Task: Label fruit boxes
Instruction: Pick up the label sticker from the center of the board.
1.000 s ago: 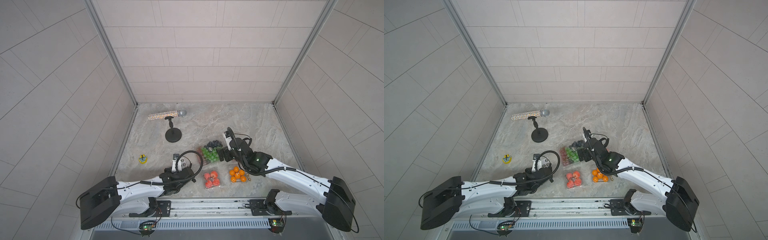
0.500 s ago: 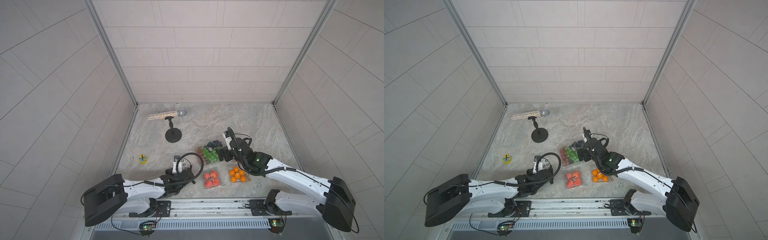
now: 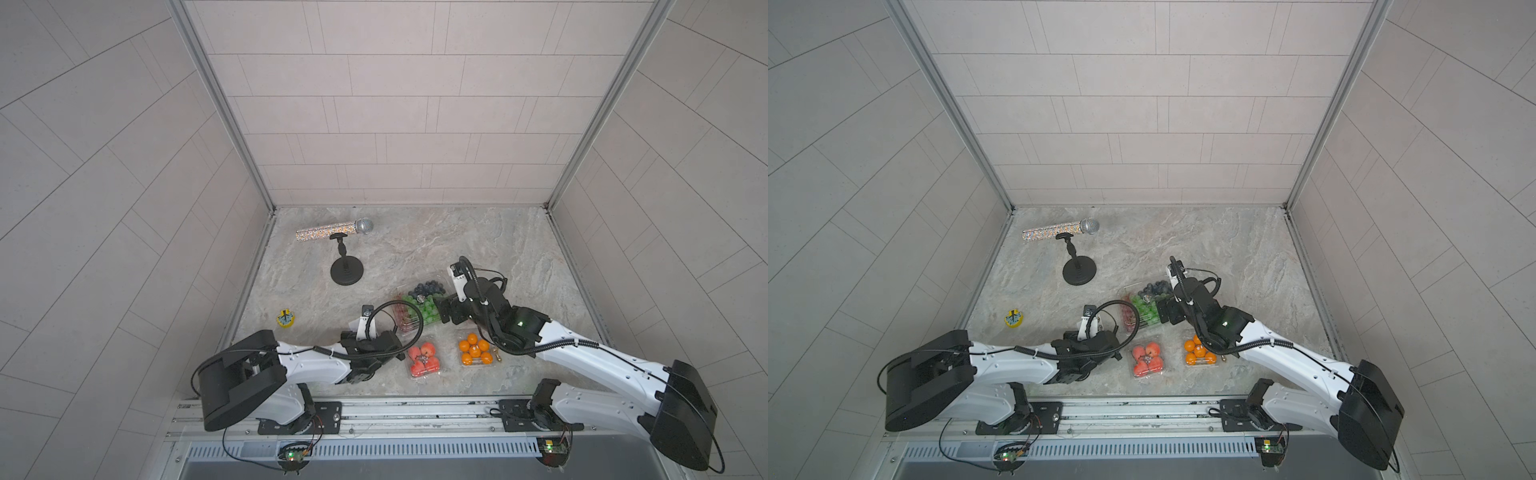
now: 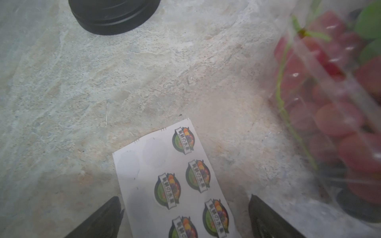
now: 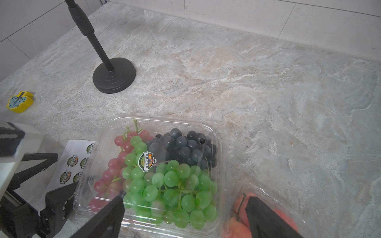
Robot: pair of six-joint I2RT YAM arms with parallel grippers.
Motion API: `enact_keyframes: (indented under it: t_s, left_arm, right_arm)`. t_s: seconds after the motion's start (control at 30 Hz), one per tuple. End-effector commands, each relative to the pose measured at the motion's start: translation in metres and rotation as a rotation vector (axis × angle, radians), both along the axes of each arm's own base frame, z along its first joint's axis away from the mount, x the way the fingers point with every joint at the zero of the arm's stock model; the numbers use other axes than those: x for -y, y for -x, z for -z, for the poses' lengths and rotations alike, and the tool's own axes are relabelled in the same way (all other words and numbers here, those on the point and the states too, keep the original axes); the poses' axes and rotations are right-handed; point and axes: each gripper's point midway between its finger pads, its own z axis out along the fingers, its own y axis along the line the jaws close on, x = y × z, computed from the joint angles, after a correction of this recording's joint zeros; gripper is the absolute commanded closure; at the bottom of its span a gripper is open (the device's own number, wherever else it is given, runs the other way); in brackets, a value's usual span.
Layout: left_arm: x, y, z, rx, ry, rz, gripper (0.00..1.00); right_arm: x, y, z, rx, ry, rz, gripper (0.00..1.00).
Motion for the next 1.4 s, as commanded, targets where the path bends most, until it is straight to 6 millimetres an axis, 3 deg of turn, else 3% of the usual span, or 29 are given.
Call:
enact_keyframes:
  t_s: [0.0, 0.1, 0.3, 0.37, 0.43, 0.57, 0.67, 0.83, 0.9, 1.03, 1.17, 1.37]
  left_arm:
    - [-0.033, 0.016, 0.006, -0.057, -0.115, -0.045, 0.01]
    - [-0.041, 0.022, 0.003, -0.062, -0.092, -0.067, 0.00]
    - [-0.025, 0.025, 0.009, -0.056, 0.062, -0.024, 0.02]
    - [-0.031, 0.029, 0.015, -0.071, 0.059, -0.016, 0.04]
    - [-0.031, 0.029, 0.014, -0.073, 0.080, -0.011, 0.12]
    - [-0.032, 0.029, 0.011, -0.061, 0.107, -0.005, 0.45]
    - [-0.035, 0.029, 0.008, -0.051, 0.104, -0.005, 0.59]
    - [-0.034, 0.023, -0.006, 0.005, 0.121, 0.008, 0.61]
    - [-0.027, 0.020, -0.019, 0.031, 0.150, 0.029, 0.67]
    - [-0.015, 0.018, -0.043, 0.057, 0.180, 0.104, 0.68]
    - [-0.008, 0.012, -0.087, 0.159, 0.270, 0.136, 0.68]
    - [0.018, 0.019, -0.159, 0.366, 0.514, 0.338, 0.68]
  right_arm:
    - [-0.001, -0.001, -0.003, 0.016, -0.002, -0.004, 0.04]
    - [-0.001, 0.000, -0.003, 0.013, -0.011, -0.005, 0.04]
    - [-0.003, 0.004, -0.008, 0.024, -0.040, -0.024, 0.05]
    - [-0.001, 0.005, -0.010, 0.029, -0.042, -0.019, 0.05]
    - [0.000, 0.006, -0.012, 0.037, -0.050, -0.019, 0.05]
    - [0.001, 0.007, -0.014, 0.045, -0.060, -0.019, 0.05]
    - [0.001, 0.007, -0.014, 0.045, -0.060, -0.021, 0.05]
    - [-0.003, 0.009, -0.014, 0.038, -0.076, -0.038, 0.06]
    - [-0.007, 0.011, -0.017, 0.036, -0.098, -0.057, 0.06]
    - [-0.002, 0.016, -0.023, 0.046, -0.128, -0.052, 0.08]
    - [0.001, 0.022, -0.032, 0.059, -0.177, -0.057, 0.09]
    - [-0.023, 0.040, -0.058, 0.056, -0.350, -0.187, 0.10]
